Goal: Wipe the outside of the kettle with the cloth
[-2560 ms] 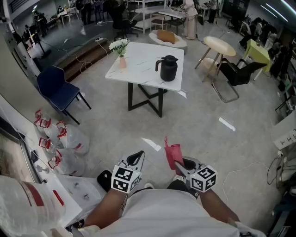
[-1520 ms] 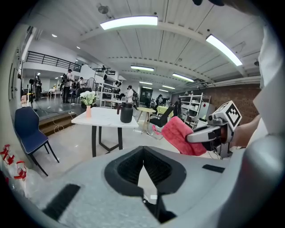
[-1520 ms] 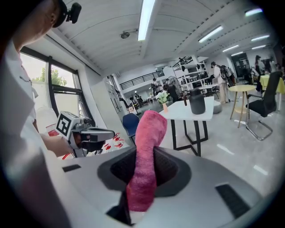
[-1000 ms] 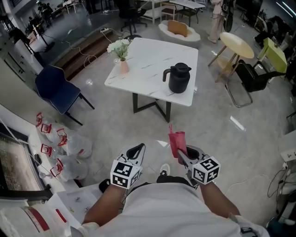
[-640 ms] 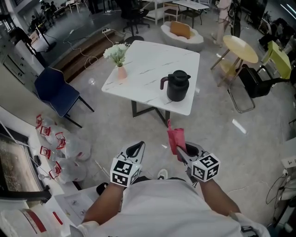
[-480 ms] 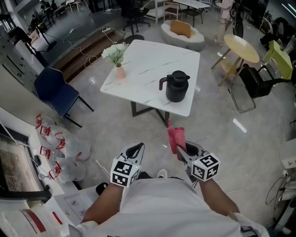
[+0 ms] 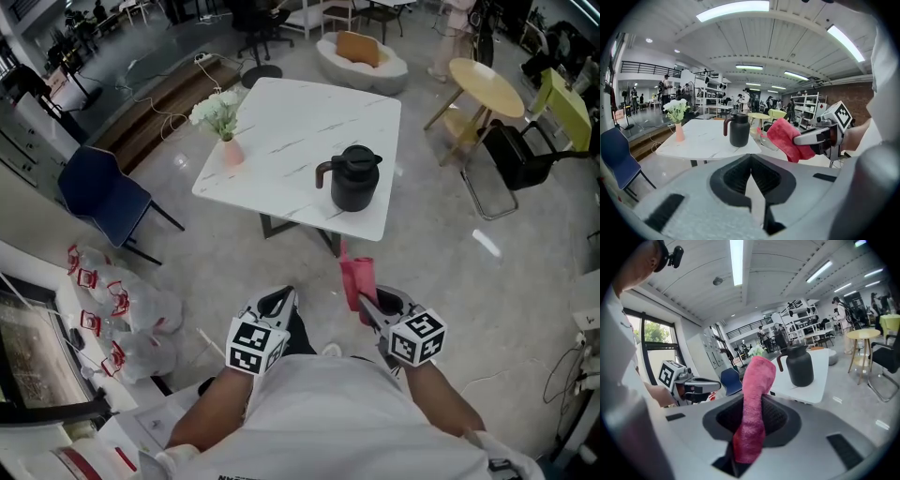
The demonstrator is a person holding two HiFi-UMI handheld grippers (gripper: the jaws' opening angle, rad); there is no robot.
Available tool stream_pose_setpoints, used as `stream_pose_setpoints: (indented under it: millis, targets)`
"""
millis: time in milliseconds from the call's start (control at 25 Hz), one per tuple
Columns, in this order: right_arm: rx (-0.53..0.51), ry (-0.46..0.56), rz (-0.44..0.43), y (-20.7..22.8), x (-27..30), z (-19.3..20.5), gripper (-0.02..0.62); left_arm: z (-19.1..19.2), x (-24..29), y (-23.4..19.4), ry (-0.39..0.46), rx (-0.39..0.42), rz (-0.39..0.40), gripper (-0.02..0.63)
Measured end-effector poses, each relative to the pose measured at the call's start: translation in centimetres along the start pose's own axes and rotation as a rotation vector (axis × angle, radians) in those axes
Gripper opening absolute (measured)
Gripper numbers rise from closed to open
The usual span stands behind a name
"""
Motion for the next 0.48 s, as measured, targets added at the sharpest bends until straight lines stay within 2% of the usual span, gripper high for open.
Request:
stream_pose_setpoints:
  millis: [160,480]
  targets:
    - [0.007,-0.001,0.025,0.9,1.8,-1.2,0.100,-1.0,2.4,-2.3,0.016,0.009,0.031,0.003]
    - [0.005,-0.011,0.080,2.8,7.9,-6.9,0.101,-5.8,7.4,-10.5,0.053,0.058,0.086,0.003]
Point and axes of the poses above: the fingertips, and each gripper's own axes: x forward along the fingers, y to its right, z out of its underside, the point moved 6 cm from there along -x, backward along the fingers, and after that the axes turned 9 degrees about x, right-handed, at the moved point
